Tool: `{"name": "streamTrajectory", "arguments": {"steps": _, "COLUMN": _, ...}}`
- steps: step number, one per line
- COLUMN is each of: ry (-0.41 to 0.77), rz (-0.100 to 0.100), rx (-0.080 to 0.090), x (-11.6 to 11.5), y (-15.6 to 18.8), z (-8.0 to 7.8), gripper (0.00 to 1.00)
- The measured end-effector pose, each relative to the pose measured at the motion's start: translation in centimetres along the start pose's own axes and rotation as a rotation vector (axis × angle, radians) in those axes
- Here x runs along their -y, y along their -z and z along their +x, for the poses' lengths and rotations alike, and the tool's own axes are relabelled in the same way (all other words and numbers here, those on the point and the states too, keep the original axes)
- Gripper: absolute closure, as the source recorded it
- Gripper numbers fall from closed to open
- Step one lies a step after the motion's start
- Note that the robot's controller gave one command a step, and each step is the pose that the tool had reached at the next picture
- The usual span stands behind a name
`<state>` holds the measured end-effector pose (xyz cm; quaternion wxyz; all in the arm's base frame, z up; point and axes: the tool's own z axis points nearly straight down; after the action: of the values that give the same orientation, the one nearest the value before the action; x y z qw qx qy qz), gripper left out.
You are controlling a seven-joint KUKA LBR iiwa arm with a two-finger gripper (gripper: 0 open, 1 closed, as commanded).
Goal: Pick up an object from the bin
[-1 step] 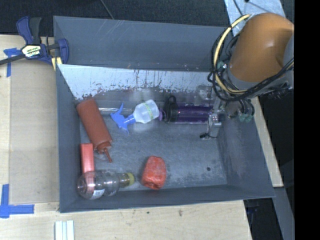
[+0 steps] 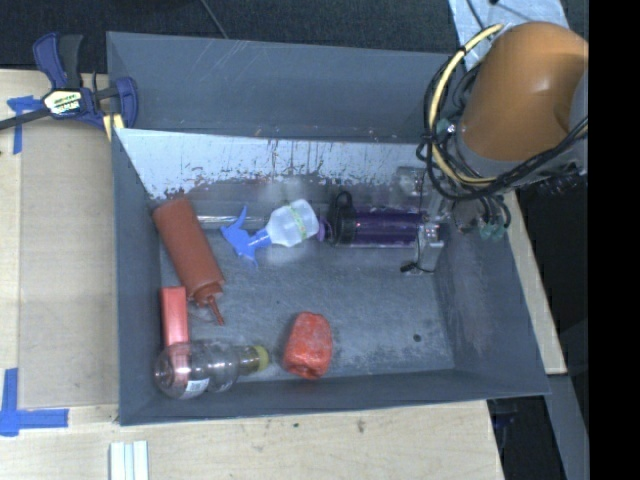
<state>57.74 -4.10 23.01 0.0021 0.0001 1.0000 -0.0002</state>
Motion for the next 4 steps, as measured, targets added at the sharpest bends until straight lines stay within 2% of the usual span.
{"name": "streamTrajectory", "arguments": {"steps": 1, "ry": 0.103, "rz": 0.0, "rx": 0.003, "x": 1.2, "y": -7.4, "z": -2.5, "gripper": 0.0}}
{"name": "streamTrajectory", "arguments": {"steps": 2, "ry": 0.118, "rz": 0.0, "rx": -0.002, "x": 2.0, "y": -7.6, "z": -4.7, "gripper": 0.0}}
{"name": "streamTrajectory", "arguments": {"steps": 3, "ry": -0.022, "rz": 0.0, "rx": 0.0, "x": 1.9, "y": -8.9, "z": -4.7, "gripper": 0.0}}
{"name": "streamTrajectory", "arguments": {"steps": 4, "ry": -0.075, "rz": 0.0, "rx": -0.011, "x": 5.9, "y": -16.4, "z": -4.6, "gripper": 0.0}}
